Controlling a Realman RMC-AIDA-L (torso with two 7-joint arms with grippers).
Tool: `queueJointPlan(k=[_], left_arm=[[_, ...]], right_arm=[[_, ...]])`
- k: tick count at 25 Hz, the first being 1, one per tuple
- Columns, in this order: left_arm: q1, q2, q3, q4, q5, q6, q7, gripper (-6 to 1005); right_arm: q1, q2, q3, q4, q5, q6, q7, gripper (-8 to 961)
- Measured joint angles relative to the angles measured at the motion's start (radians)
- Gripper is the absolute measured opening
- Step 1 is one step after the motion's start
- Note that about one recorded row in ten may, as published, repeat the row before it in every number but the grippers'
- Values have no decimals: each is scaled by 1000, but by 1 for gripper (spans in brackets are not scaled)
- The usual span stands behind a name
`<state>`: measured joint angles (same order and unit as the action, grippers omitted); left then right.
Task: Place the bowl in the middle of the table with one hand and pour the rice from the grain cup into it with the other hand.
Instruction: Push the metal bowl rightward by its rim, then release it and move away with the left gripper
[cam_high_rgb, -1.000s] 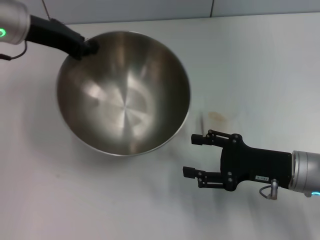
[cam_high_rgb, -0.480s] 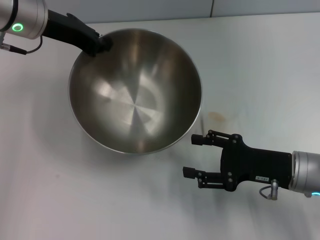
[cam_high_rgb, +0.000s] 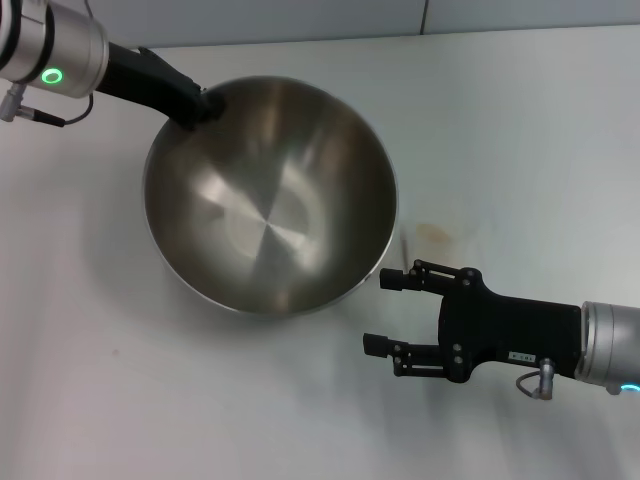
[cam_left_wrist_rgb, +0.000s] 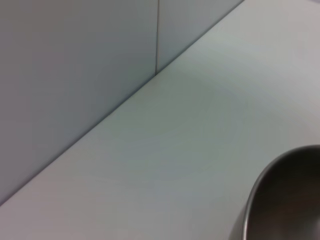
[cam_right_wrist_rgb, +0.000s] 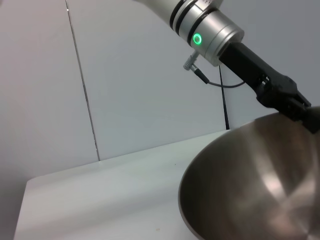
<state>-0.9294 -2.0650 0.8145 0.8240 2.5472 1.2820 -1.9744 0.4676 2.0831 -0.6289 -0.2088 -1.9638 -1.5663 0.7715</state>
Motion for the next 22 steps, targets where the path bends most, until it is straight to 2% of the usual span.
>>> queueJointPlan(k=[22], left_arm=[[-3,-4,82,-31,-4,-54,-3,43]], right_arm=[[-4,-2,-1,0,0,2,0,794]])
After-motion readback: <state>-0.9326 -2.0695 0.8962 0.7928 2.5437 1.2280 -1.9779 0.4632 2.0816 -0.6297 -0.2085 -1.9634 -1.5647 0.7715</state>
